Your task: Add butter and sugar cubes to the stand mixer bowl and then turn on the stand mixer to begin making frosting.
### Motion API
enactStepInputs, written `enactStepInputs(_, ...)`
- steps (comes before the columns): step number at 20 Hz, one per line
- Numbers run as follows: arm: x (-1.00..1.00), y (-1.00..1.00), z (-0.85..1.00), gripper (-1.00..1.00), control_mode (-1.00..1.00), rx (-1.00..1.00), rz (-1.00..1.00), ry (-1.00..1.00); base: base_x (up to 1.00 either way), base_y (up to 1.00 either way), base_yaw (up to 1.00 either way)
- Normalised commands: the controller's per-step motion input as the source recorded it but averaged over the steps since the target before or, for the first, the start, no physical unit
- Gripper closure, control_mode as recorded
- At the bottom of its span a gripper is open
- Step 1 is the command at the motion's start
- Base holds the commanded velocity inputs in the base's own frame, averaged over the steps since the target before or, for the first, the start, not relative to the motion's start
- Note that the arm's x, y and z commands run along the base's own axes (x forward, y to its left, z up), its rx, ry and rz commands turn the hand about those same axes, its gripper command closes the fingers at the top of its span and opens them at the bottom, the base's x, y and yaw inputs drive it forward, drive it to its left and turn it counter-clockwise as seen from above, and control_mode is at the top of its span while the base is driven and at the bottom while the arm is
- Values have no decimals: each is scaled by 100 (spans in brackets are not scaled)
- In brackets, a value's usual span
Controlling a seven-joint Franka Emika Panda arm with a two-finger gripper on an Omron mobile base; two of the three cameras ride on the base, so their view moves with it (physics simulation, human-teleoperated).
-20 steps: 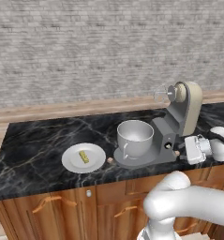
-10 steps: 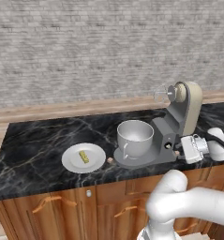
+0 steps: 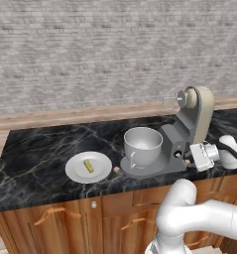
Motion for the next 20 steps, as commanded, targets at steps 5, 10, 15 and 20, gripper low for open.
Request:
enactStepInputs(5,0,0,-13,-100,-100,0,0,5,0,0,0)
enactStepInputs(10,-5,12,-13,-100,-100,0,0,5,0,0,0)
enactStepInputs(15,-3,17,-17,-100,-100,0,0,3,0,0,0)
enactStepInputs(20,-10,18,-15,-100,-100,0,0,0,0,0,0)
